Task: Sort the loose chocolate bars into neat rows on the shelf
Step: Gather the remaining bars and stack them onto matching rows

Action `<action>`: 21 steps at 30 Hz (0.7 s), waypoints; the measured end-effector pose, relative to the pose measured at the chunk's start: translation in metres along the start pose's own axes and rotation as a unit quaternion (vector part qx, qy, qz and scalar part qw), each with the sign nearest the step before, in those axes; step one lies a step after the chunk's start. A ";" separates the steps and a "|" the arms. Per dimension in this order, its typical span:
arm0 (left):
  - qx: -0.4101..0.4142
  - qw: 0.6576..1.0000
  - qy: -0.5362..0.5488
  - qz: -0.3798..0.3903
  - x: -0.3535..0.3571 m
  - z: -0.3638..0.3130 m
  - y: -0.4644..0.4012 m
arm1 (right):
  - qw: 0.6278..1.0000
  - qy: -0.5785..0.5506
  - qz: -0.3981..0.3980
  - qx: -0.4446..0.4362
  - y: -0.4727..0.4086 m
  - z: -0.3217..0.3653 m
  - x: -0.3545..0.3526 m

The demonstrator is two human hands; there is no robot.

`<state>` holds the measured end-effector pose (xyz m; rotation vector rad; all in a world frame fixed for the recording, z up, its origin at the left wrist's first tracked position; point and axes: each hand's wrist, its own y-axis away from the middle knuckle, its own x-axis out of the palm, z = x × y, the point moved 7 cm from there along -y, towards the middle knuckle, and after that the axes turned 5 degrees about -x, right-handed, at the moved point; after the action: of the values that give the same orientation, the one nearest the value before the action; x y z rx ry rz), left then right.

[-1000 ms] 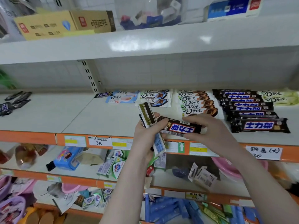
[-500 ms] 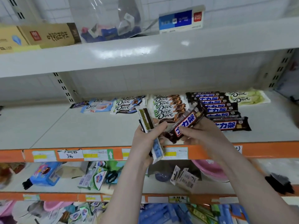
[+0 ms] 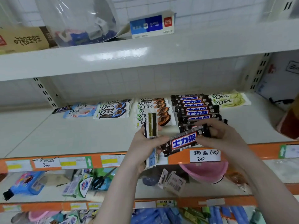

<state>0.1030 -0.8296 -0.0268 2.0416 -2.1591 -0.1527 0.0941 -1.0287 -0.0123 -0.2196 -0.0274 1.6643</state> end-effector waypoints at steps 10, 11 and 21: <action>-0.052 0.990 0.127 -0.006 0.030 0.008 -0.014 | 0.990 0.137 -0.032 -0.011 -0.010 -0.001 -0.058; -0.056 0.989 0.135 -0.022 0.029 0.010 -0.016 | 0.988 0.149 -0.037 -0.013 -0.013 -0.003 -0.062; -0.067 0.976 0.192 -0.072 0.027 0.018 -0.021 | 0.948 0.306 -0.080 -0.027 -0.023 -0.030 -0.072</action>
<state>0.1192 -0.8583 -0.0467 1.9602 -1.7244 0.0720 0.1278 -1.1011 -0.0289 -0.7483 0.3678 1.3767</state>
